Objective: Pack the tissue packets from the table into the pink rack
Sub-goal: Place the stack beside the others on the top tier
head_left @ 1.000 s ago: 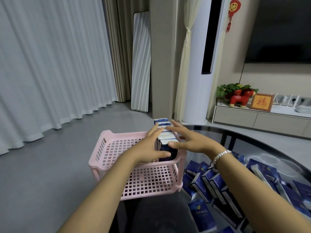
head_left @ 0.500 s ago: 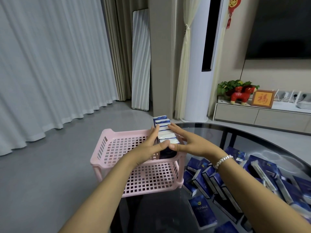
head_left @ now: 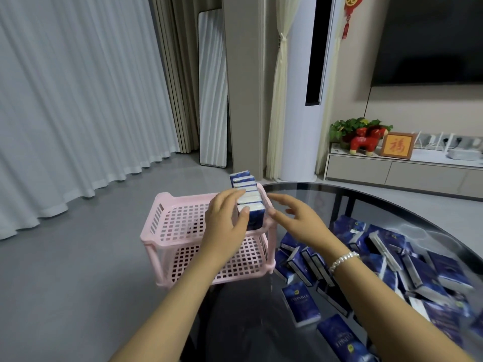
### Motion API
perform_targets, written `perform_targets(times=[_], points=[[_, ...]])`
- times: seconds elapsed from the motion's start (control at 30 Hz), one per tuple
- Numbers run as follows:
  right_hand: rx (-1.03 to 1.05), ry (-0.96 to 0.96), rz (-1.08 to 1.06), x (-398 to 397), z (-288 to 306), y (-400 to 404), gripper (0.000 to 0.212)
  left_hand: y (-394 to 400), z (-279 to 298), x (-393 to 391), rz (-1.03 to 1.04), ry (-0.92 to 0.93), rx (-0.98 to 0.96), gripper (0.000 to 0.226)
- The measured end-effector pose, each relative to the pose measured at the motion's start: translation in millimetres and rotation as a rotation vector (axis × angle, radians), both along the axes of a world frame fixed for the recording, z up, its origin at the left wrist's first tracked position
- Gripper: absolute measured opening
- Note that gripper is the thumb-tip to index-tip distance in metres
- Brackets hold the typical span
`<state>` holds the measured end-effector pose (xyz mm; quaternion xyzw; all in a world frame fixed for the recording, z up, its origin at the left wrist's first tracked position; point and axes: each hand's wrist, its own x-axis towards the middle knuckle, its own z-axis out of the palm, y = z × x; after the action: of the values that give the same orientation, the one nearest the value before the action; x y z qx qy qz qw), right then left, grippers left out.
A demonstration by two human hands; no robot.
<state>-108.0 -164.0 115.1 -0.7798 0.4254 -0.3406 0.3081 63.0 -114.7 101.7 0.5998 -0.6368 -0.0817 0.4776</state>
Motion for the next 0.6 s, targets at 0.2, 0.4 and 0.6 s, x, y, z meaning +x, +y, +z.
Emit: perform_targets(times=[0.2,0.4,0.6], points=[[0.02,0.005,-0.189,-31,-30,44,0.028,35,-36,-34,0.019,-0.084,-0.239,0.035],[0.162,0.154,-0.255,-50,-78,68,0.027,51,-86,-68,-0.015,0.033,-0.034,0.033],[0.229,0.363,-0.259,-60,-108,75,0.038,56,-125,-87,0.056,0.09,0.487,0.03]])
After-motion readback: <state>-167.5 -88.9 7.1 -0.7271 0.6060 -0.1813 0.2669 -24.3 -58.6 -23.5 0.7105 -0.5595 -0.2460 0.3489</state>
